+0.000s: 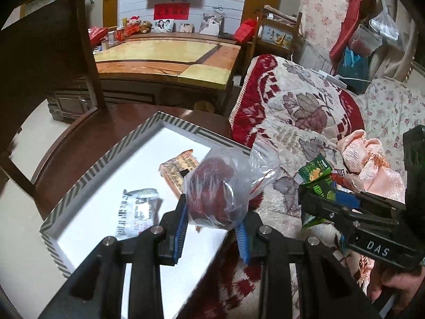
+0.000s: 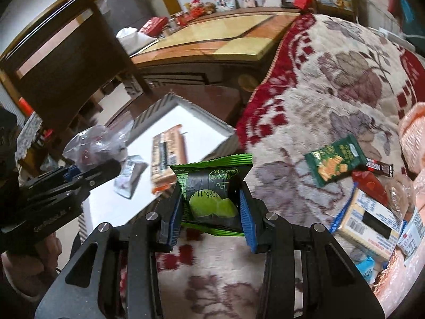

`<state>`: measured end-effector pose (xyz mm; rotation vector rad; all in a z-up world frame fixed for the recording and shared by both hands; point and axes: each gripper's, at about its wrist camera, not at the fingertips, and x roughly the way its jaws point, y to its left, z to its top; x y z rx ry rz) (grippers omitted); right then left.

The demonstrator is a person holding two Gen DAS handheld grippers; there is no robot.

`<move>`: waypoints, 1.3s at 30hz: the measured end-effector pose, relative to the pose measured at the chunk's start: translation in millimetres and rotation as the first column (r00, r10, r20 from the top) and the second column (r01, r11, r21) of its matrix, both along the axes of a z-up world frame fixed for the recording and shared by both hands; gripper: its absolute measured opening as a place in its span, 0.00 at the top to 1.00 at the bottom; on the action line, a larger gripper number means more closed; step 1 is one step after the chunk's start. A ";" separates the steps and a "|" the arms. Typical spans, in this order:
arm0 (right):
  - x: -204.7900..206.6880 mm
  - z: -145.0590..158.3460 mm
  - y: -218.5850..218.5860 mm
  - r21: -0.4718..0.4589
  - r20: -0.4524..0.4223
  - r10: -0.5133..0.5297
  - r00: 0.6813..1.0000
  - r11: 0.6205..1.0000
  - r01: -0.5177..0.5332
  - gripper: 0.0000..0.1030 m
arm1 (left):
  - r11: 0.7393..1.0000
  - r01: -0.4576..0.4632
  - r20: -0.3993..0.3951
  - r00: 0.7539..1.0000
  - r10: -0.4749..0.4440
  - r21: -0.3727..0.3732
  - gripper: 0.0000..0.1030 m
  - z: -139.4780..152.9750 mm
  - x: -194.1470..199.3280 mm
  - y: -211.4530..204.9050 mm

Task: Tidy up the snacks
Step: 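Carry both bags over the white tray and open both grippers to release them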

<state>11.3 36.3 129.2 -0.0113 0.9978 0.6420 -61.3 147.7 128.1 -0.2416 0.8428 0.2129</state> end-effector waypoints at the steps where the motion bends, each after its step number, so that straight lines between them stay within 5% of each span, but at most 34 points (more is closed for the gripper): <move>1: -1.4 0.7 2.9 -0.001 0.002 0.008 1.000 1.000 -0.008 0.63 | 1.000 -0.004 0.002 1.000 0.004 0.002 0.66 0.7 -1.7 1.3; 23: -10.0 5.2 65.6 -0.027 -0.002 0.126 0.992 0.992 -0.126 0.63 | 0.993 -0.117 -0.005 0.993 0.117 -0.001 0.66 -3.7 -24.1 52.5; 39: -12.7 -12.3 113.3 -0.050 -0.051 0.220 0.974 0.974 -0.222 0.63 | 0.974 -0.224 -0.066 0.973 0.223 -0.019 0.66 -33.8 -34.4 97.0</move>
